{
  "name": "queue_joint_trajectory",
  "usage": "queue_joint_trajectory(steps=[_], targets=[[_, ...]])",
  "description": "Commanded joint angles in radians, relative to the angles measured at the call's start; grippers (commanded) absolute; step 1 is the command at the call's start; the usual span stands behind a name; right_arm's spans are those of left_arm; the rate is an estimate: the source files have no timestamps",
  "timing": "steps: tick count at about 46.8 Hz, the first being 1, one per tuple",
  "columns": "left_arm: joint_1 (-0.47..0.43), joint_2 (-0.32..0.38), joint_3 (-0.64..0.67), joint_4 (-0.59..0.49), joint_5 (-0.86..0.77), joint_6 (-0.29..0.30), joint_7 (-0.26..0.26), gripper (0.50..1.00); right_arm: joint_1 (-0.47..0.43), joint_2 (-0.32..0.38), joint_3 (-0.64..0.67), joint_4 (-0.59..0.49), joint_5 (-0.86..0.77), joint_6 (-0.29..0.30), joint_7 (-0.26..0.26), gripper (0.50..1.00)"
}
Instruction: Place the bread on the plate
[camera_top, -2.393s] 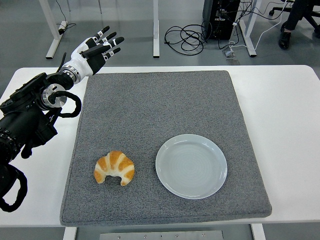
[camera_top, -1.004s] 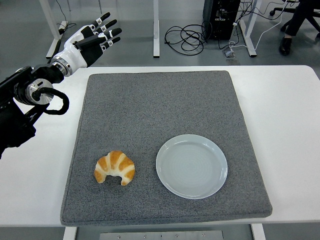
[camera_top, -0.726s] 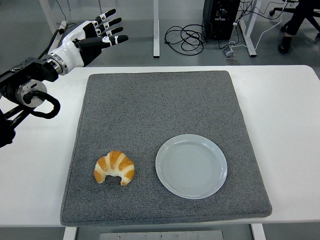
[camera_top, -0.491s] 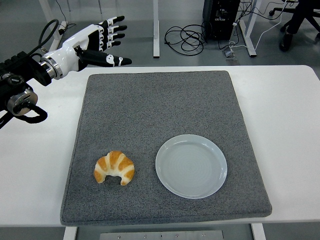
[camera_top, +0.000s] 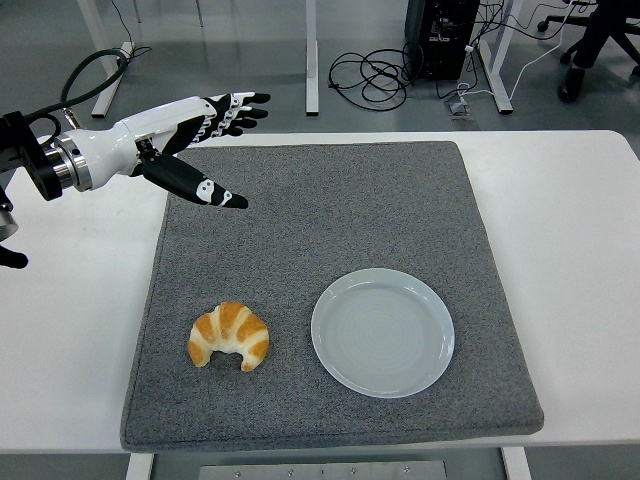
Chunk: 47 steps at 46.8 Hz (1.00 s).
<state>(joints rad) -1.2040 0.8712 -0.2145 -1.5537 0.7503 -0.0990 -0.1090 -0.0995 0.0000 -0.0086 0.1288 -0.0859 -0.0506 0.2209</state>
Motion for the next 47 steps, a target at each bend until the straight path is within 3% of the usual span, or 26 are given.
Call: queue_joint_trajectory(steps=[1,8,14,24,33,47], targets=[[-0.034,0.040,0.003,-0.003,0.058,-0.040,0.000,0.975,0.000,0.000,-0.001,0.000,0.000,0.000,0.000,1.000],[-0.066,0.100,-0.003,-0.008,0.101,-0.136,-0.006,0.972,0.000,0.000,-0.001,0.000,0.000,0.000,0.000,1.000],[-0.066,0.135,-0.005,-0.040,0.158,-0.171,-0.008,0.972,0.000,0.000,0.001,0.000,0.000,0.000,0.000,1.000],[-0.074,0.149,-0.003,-0.062,0.224,-0.286,-0.006,0.975,0.000,0.000,-0.001,0.000,0.000,0.000,0.000,1.000],[-0.052,0.135,0.012,-0.065,0.360,-0.292,-0.006,0.974,0.000,0.000,-0.001,0.000,0.000,0.000,0.000,1.000],[0.067,0.080,0.024,-0.104,0.392,-0.292,-0.005,0.972,0.000,0.000,-0.001,0.000,0.000,0.000,0.000,1.000]])
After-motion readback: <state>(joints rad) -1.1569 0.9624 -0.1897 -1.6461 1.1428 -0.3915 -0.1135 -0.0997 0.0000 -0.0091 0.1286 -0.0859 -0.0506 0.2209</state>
